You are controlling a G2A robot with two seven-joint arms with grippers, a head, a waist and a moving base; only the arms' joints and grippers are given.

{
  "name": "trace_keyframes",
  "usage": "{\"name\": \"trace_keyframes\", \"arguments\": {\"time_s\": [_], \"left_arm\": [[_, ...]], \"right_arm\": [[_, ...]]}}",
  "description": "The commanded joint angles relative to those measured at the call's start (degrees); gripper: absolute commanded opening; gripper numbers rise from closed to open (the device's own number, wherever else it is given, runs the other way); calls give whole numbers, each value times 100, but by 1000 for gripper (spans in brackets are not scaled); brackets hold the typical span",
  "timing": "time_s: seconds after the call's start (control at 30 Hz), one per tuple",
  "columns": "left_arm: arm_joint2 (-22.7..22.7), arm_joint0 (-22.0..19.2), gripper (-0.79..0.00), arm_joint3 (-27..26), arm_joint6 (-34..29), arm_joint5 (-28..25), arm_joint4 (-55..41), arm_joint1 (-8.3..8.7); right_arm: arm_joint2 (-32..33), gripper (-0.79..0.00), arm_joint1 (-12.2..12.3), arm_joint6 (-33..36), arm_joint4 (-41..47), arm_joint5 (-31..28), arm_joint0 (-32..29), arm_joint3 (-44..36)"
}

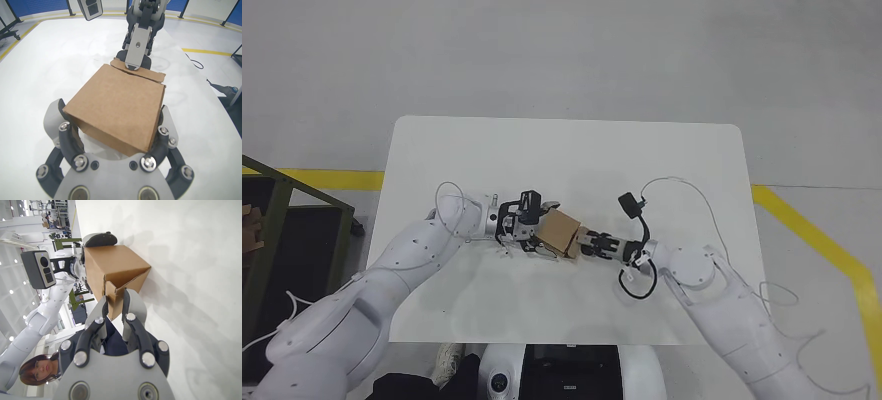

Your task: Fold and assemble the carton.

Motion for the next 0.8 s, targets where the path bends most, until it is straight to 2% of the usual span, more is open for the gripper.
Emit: {"name": "trace_keyframes", "arguments": {"time_s": [0.0,0.57,0.67,0.77], "left_arm": [[-4,6,0,-11,6,-14,-4,4],[-35,56,0,-107,20,5,21,35],[-44,65,0,-117,22,11,14,40],[-54,75,0,-115,21,15,5,45]], "right_arm": [[-12,-659,-3,-15,-44,48,27,-20],[-198,-674,-49,-57,-236,283,186,-150],[-224,-650,-59,-57,-234,306,211,-165],[-219,-570,-61,-66,-234,308,213,-176]]}}
